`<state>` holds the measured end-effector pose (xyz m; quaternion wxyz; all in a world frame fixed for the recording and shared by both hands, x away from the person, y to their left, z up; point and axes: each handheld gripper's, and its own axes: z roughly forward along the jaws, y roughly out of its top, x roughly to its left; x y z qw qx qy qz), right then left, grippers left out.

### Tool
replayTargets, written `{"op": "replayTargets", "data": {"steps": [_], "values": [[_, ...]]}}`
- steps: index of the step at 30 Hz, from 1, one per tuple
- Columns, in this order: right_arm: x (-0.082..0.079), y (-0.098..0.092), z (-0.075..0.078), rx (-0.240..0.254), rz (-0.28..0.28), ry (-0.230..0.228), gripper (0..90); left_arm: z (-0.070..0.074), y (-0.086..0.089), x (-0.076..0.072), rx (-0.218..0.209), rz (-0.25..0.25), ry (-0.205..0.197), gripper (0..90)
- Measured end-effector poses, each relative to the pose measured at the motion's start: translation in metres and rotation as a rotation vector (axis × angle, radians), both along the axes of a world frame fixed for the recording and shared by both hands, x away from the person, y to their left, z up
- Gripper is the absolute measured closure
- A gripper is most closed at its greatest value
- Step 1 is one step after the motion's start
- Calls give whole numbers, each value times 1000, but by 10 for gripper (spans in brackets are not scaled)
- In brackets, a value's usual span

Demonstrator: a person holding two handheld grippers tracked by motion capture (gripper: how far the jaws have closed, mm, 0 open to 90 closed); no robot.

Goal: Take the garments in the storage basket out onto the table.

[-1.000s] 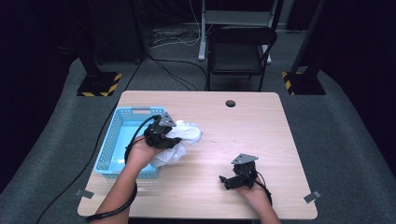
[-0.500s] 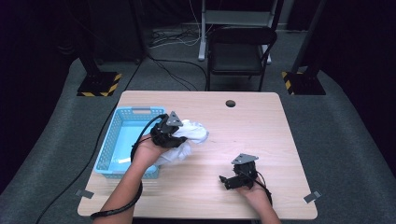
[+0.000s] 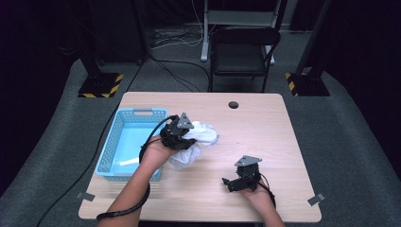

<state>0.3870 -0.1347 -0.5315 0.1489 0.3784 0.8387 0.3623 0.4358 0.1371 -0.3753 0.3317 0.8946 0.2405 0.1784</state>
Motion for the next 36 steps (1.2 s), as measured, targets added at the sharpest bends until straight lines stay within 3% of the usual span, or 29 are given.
{"op": "replayTargets", "data": {"steps": [7, 13, 24, 36], "values": [[0, 0, 0, 2, 0, 1, 5, -6, -8, 1, -3, -9, 10, 640], [0, 0, 0, 1, -1, 1, 5, -12, -12, 3, -33, -4, 27, 639], [0, 0, 0, 3, 0, 1, 5, -28, -20, 4, -16, 1, 54, 632], [0, 0, 0, 4, -1, 2, 5, -45, -22, 9, -43, 31, 81, 632]]}}
